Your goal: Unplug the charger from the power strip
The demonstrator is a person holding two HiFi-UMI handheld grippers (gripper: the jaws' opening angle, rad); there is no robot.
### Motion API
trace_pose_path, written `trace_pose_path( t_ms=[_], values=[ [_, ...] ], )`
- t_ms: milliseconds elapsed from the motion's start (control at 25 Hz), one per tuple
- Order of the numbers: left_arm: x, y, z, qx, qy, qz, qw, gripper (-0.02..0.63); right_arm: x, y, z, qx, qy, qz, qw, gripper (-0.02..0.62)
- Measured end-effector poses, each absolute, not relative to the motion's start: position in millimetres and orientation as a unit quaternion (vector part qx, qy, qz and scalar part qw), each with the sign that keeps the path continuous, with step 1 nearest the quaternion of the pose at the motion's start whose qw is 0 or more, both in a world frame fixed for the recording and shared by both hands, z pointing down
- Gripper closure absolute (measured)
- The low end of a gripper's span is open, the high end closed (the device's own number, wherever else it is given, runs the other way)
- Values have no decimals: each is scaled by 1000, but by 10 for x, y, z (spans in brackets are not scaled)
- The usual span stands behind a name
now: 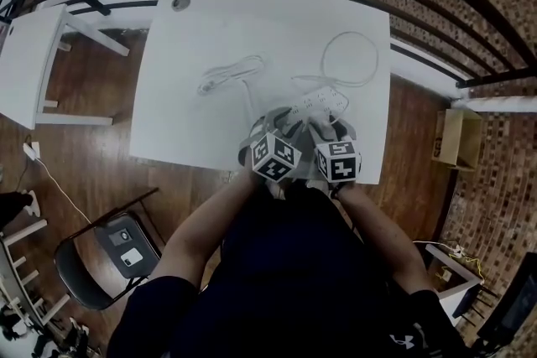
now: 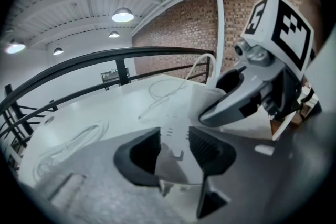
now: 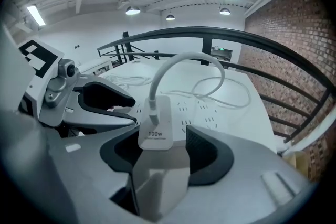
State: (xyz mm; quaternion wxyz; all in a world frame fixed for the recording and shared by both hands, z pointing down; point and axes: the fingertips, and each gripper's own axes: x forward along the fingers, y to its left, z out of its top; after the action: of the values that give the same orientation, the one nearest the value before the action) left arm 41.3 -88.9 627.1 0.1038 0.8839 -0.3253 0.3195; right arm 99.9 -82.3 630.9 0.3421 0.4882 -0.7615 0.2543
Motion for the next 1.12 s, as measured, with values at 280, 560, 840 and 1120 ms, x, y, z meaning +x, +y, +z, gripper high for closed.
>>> trace_pose_path(
  t_ms=[280, 560, 840, 1120],
  values=[
    [431, -865, 6285, 893, -324, 295, 107, 436, 982, -846, 6284, 500, -758, 213, 362, 393],
    [439, -859, 6289, 894, -322, 290, 116, 436, 861, -882, 6172, 501, -763, 195, 358, 444],
    [487, -859, 6282, 895, -327, 286, 99, 440, 977, -877, 6265, 495, -763, 200, 364, 451],
    [485, -859, 6275, 896, -323, 287, 100, 442, 961, -897, 6242, 496, -764, 194, 364, 452]
  ],
)
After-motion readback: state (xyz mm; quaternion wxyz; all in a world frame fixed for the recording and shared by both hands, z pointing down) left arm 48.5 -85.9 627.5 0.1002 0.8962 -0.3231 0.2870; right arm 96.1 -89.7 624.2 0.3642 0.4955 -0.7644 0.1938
